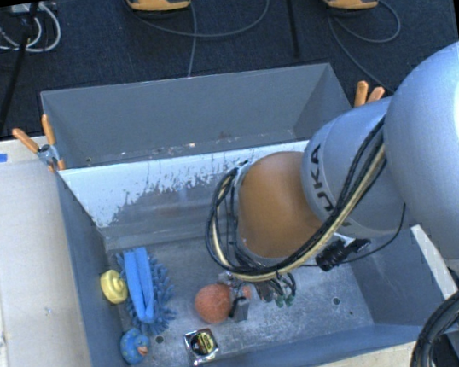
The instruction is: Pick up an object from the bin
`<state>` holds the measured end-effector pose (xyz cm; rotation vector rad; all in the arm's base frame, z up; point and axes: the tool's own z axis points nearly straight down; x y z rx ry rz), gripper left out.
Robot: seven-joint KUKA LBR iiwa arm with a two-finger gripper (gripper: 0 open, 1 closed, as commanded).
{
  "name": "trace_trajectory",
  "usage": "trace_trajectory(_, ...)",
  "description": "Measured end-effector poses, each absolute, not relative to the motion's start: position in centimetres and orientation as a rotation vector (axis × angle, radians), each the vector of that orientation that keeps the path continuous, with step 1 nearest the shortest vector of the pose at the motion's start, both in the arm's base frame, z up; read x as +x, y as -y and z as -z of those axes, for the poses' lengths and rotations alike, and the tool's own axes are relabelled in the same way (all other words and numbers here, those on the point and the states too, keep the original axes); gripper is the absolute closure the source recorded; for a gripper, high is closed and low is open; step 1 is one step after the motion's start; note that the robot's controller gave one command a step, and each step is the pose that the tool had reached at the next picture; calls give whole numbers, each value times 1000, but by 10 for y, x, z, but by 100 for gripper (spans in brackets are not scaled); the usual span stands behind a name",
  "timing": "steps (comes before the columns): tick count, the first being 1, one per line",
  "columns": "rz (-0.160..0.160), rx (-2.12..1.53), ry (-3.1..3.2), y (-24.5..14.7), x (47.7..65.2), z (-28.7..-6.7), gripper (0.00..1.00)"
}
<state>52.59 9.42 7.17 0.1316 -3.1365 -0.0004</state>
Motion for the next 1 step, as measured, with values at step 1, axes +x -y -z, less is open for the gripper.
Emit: trace_trajectory(1,1,164,3138,-74,525,-207,100)
